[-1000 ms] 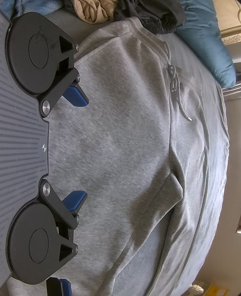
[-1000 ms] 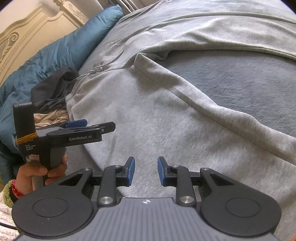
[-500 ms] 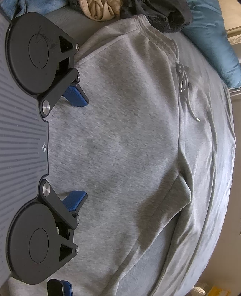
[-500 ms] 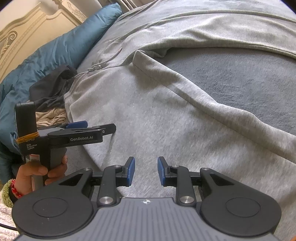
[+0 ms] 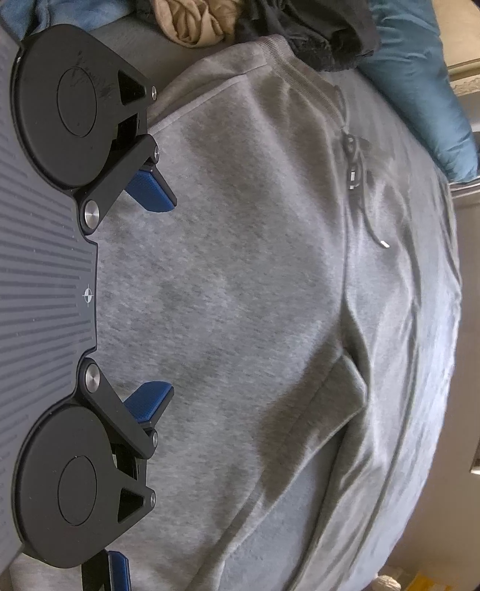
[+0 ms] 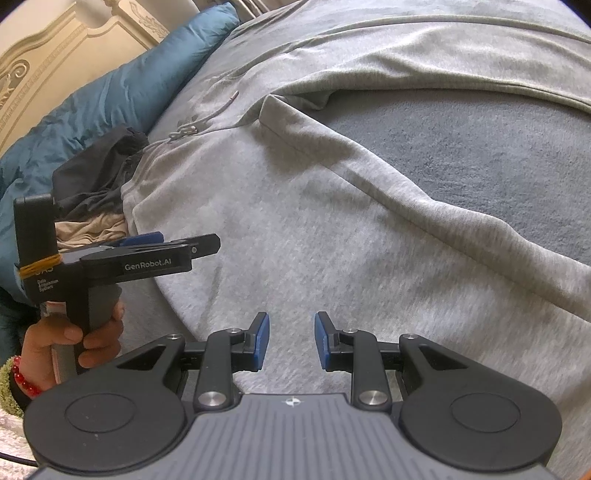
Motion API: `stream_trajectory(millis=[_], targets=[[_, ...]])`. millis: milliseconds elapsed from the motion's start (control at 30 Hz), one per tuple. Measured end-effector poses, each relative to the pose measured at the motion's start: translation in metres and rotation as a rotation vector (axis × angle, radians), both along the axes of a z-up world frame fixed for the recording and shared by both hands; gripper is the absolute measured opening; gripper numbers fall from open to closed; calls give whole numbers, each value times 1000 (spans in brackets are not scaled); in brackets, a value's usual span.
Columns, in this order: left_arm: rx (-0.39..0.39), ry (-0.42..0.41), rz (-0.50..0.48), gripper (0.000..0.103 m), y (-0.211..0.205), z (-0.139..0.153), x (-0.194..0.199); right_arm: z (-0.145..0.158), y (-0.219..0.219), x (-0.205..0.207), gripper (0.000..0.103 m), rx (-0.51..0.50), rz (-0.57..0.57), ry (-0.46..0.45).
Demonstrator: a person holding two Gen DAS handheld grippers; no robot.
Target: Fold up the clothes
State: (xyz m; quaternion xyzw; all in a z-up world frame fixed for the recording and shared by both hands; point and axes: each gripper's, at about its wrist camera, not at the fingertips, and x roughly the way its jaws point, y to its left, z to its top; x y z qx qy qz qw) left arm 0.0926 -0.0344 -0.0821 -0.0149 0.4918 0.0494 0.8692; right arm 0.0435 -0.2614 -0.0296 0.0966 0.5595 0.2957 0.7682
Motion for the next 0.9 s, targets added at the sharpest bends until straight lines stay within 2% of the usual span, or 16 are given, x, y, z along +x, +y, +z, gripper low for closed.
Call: stream_trajectory(millis=[200,367,533,767,900], targets=[[16,24,8,102,-5,-5,1,-10,-5,2,28,-75,-38,-7],[10,37,23,103,-4,-6,2,-16,-32,18,27,-75,-166,-11],[13,41,25,103,-5,-6,3,-8,-59,29,28,-94,-302,-40],[9,44,26,103,-5,-7,3,-9,-45,26,28,-35,-234,-24],[6,45,27,103,-4,-7,3,-16,-44,27,28,-105,-271,-14]])
